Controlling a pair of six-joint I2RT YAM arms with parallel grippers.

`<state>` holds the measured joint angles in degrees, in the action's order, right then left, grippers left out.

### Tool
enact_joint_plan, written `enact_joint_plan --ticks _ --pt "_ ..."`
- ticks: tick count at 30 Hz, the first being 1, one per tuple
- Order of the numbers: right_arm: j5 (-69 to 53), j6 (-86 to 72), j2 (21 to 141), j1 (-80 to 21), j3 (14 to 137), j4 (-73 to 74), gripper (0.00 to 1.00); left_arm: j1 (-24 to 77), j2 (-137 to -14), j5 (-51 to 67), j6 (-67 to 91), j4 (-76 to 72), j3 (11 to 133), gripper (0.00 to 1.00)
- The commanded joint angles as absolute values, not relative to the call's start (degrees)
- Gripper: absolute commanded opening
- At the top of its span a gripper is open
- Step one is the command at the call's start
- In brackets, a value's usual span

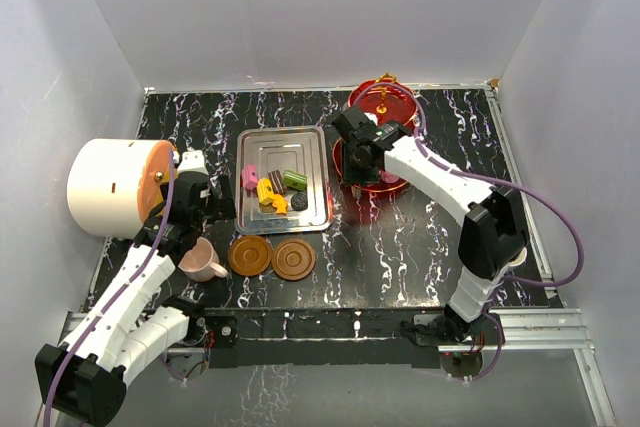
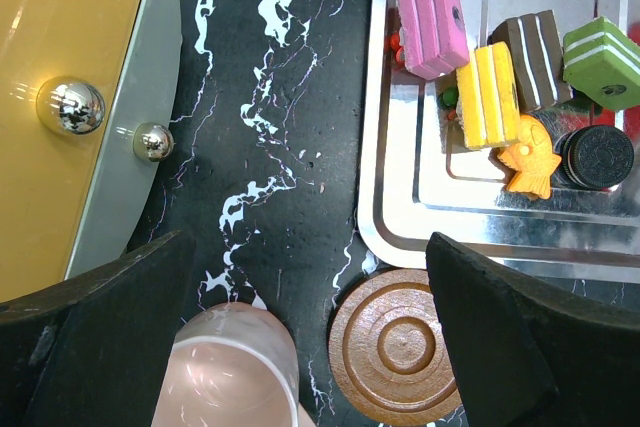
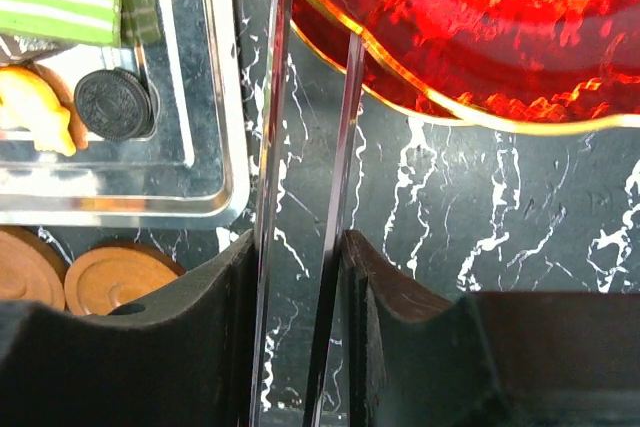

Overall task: Serve the afternoon tea
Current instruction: Place the desert on the desert table.

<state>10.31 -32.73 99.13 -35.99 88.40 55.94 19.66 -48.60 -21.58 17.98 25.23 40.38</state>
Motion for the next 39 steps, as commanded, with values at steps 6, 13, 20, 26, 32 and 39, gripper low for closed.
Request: enact_joint_plan --ticks 6,13,20,26,32,39 --pt "16.56 -29.81 104.14 -36.54 90.03 51.89 0.30 19.42 -48.51 -21.53 17.40 24.52 40.73 0.99" --pt "18.11 -29.73 104.76 -36.82 91.83 52.98 0.31 19.42 -48.43 -21.53 17.40 24.52 40.70 0.99" --pt "13.26 -29.65 100.30 -36.82 91.35 52.43 0.34 19.42 -48.42 -21.62 17.40 24.52 40.67 0.99" --pt "10.05 -29.97 95.76 -36.82 89.04 52.70 0.36 19.46 -48.25 -21.50 17.32 24.43 40.63 0.99" --pt "6.97 -29.60 93.45 -36.82 87.89 52.34 0.37 19.45 -48.01 -21.38 17.24 24.47 40.61 0.99" --pt "0.15 -26.86 91.85 -36.78 88.24 51.98 0.37 19.45 -47.97 -21.45 17.23 24.53 40.64 0.99"
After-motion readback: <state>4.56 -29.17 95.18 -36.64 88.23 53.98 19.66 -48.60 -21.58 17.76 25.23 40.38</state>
